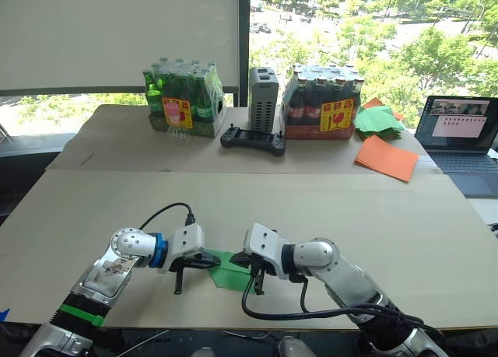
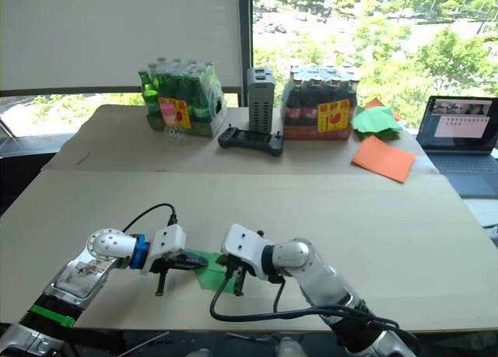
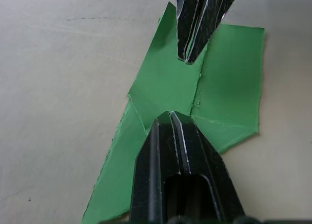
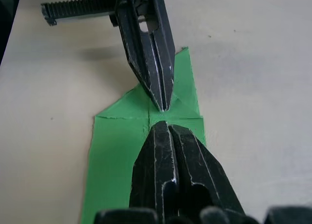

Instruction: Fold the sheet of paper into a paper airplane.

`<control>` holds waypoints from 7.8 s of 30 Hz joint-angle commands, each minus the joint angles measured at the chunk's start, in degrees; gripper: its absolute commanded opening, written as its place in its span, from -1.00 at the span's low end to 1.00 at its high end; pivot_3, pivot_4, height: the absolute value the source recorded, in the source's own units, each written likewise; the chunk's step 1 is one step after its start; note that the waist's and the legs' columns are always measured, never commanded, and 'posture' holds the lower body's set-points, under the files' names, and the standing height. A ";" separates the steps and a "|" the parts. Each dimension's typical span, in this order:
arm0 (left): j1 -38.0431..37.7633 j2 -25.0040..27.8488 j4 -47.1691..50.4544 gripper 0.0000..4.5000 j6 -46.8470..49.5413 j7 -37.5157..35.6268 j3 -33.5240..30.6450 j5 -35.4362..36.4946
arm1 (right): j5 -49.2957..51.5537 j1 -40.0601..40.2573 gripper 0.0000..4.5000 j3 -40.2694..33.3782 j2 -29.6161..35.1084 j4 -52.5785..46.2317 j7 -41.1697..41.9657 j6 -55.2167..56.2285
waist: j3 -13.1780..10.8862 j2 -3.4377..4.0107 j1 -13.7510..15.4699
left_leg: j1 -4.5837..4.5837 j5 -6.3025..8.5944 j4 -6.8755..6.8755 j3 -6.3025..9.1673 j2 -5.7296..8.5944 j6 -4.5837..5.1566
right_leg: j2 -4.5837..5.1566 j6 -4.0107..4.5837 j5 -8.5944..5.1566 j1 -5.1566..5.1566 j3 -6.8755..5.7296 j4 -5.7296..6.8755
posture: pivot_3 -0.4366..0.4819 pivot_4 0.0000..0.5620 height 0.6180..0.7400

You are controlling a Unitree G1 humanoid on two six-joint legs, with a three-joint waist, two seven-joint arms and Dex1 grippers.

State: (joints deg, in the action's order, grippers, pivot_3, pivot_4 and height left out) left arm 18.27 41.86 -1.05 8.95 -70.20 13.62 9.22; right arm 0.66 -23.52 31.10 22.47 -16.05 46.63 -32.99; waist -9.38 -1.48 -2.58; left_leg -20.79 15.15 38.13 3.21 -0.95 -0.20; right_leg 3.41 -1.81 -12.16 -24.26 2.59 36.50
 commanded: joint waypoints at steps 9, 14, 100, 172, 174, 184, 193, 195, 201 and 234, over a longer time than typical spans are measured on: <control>-0.77 -0.30 1.79 -1.00 1.85 0.48 0.50 -0.50 | -2.49 0.12 -0.97 1.52 1.07 3.50 0.06 1.95 | 0.00 0.00 0.00 | 0.01 0.00 0.00 0.01 0.00 0.00 | 0.00 -0.01 -0.01 0.02 -0.01 -0.01 | -0.05 -0.47 1.00; -0.87 -0.19 2.05 -1.00 2.06 0.71 0.53 -0.59 | -4.08 0.77 -0.97 3.06 2.74 4.10 0.68 1.12 | 0.00 0.00 0.04 | 0.02 0.00 0.00 0.00 0.00 0.00 | 0.00 -0.02 -0.01 0.03 -0.01 -0.01 | -0.05 -0.47 1.00; -1.78 2.63 -5.21 -1.00 -3.15 -0.70 0.29 -2.52 | -0.90 4.93 -0.97 0.25 4.86 -1.01 -1.88 -4.98 | 0.16 0.10 -0.07 | 0.17 0.01 -0.04 0.00 -0.03 0.02 | 0.00 -0.19 -0.10 0.25 -0.03 -0.27 | -0.05 -0.47 1.00; -7.89 5.49 18.56 -0.98 28.90 6.46 -19.52 26.59 | 17.42 5.31 -1.00 -14.11 1.59 -5.85 -2.61 -10.06 | 0.05 0.05 0.03 | -0.25 0.01 -0.15 0.03 -0.03 0.01 | 0.01 -0.01 0.00 -0.13 -0.06 -0.35 | -0.05 -0.47 1.00; -6.80 5.22 18.24 -0.98 29.41 7.38 -19.70 26.90 | 17.84 4.75 -1.00 -15.39 1.12 -6.93 -2.59 -8.21 | 0.04 0.05 0.06 | -0.25 0.01 -0.15 0.03 -0.03 0.01 | 0.01 -0.01 0.00 -0.14 -0.06 -0.36 | -0.05 -0.47 1.00; 1.86 0.45 15.53 -0.98 39.52 14.96 -28.66 40.72 | -4.58 0.79 -1.00 -10.22 4.95 -7.45 -9.21 25.22 | 0.00 0.01 0.03 | -0.27 0.01 -0.15 0.04 -0.02 0.01 | 0.02 -0.02 0.00 -0.15 -0.08 -0.36 | -0.05 -0.47 1.00; 2.10 0.91 15.42 -0.98 41.55 16.53 -29.15 42.84 | -33.59 2.66 -1.00 0.28 11.68 2.30 -19.09 47.57 | 0.00 0.00 0.08 | -0.26 -0.01 -0.15 0.02 0.01 -0.03 | 0.03 0.00 0.01 -0.15 -0.06 -0.36 | -0.05 -0.47 1.00; 2.00 1.11 15.25 -0.98 41.30 16.53 -28.94 42.54 | -35.70 3.40 -1.00 2.03 12.58 3.73 -19.22 51.53 | 0.00 0.00 0.03 | -0.26 -0.01 -0.15 0.02 0.01 -0.03 | 0.03 0.01 0.01 -0.15 -0.06 -0.36 | -0.05 -0.47 1.00; 1.95 1.23 14.89 -0.98 40.76 16.37 -28.33 41.97 | -35.98 3.83 -1.00 2.33 13.17 7.87 -17.61 56.50 | -0.01 -0.02 -0.01 | -0.21 -0.02 -0.15 0.01 0.01 -0.04 | 0.03 0.03 0.03 -0.10 -0.03 -0.34 | -0.05 -0.47 1.00; -0.88 1.08 16.26 -1.00 37.37 14.28 -24.93 37.53 | 1.35 4.84 -0.98 -4.68 2.32 -2.15 -1.14 2.76 | -0.02 -0.03 0.14 | -0.21 -0.02 -0.15 0.05 0.00 -0.04 | 0.03 0.03 0.03 -0.11 -0.06 -0.34 | -0.05 -0.47 1.00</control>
State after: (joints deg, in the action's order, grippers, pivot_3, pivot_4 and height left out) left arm 17.28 42.52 13.21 48.01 -55.25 -10.93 47.03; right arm 2.37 -17.80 26.32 24.46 -17.52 45.59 -29.66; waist -9.40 -1.51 -2.44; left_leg -21.00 15.13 37.98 3.26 -0.94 -0.24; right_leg 3.44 -1.77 -12.13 -24.37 2.53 36.16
